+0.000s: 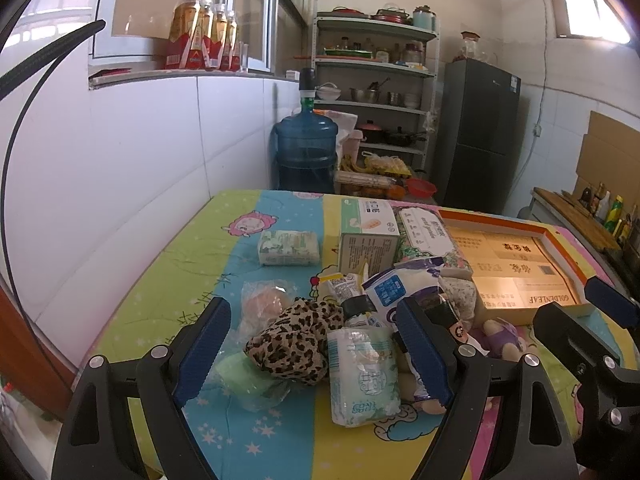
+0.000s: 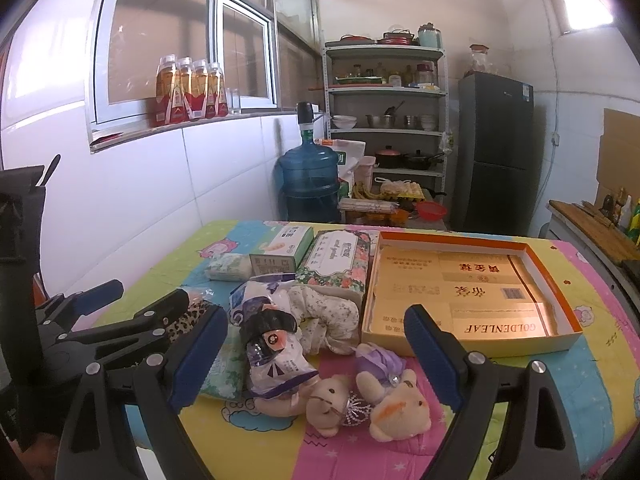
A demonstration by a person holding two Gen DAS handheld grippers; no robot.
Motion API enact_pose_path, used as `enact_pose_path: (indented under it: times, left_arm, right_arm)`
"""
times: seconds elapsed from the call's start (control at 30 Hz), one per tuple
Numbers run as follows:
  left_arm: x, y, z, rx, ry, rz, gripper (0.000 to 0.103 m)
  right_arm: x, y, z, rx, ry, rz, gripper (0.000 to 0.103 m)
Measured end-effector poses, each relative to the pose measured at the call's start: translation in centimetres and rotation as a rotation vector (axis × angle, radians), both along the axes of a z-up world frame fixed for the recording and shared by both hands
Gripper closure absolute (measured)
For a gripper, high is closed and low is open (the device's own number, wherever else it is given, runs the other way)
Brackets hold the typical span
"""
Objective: Organize soft objects
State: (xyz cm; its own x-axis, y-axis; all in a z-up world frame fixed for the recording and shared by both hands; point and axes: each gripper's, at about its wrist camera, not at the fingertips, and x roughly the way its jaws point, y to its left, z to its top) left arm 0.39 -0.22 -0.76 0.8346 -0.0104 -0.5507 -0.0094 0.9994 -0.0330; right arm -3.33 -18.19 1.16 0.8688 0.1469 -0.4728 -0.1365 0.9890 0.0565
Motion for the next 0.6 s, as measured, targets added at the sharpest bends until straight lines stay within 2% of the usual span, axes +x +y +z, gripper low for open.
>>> enact_pose_path:
  times: [0.6]
  left_arm:
    - [0.17,0.18,-0.39,0.004,0.003,0.001,0.017]
  right_arm:
    - [0.2,0.01,-0.38,0.007,0.012,0.012,0.013]
